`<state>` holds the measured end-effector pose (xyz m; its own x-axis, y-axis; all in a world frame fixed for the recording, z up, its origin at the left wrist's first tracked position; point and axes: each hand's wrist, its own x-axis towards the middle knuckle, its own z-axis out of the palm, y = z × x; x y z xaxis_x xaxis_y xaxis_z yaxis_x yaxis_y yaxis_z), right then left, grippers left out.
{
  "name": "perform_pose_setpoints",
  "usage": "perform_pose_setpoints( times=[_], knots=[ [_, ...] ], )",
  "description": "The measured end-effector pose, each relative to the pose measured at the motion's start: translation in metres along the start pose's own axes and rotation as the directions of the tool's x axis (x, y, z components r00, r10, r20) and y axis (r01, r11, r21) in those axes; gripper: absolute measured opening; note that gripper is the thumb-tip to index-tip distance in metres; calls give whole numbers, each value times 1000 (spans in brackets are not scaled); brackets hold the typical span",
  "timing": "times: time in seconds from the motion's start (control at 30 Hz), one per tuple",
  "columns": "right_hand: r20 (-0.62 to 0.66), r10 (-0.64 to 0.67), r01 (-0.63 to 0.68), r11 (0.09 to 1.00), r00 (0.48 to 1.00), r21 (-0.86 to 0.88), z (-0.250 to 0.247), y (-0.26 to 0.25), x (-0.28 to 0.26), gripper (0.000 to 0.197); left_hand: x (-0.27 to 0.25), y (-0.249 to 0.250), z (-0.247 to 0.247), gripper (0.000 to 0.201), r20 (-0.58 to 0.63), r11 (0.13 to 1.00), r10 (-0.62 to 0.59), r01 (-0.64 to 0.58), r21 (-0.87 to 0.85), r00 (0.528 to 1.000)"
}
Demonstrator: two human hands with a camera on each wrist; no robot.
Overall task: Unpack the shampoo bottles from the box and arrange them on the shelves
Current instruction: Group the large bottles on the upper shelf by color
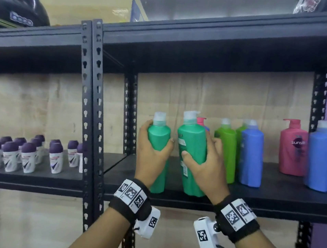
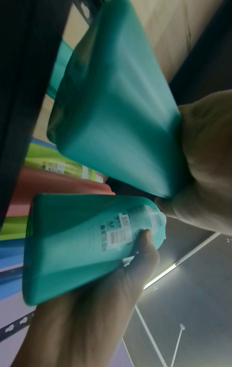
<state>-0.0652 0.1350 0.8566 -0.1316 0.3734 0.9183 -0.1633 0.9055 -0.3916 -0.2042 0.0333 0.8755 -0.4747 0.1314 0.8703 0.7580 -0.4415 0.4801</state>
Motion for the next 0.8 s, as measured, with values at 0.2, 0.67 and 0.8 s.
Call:
perform_pose_setpoints(
  times=[0.2, 0.67, 0.8],
  knots=[
    [17, 22, -21, 998, 1000, -51, 37, -2, -6, 67, 12, -36, -19, 63, -12, 997, -74, 74, 23, 997],
    [283, 264, -292, 955, 922, 60, 90, 15, 2, 86, 36, -79, -35, 63, 94, 970, -242, 244, -7, 966],
    [325, 276, -305, 951, 904, 41, 90, 16, 4, 93, 29, -84, -35, 73, 98, 963, -260, 265, -39, 960]
  ],
)
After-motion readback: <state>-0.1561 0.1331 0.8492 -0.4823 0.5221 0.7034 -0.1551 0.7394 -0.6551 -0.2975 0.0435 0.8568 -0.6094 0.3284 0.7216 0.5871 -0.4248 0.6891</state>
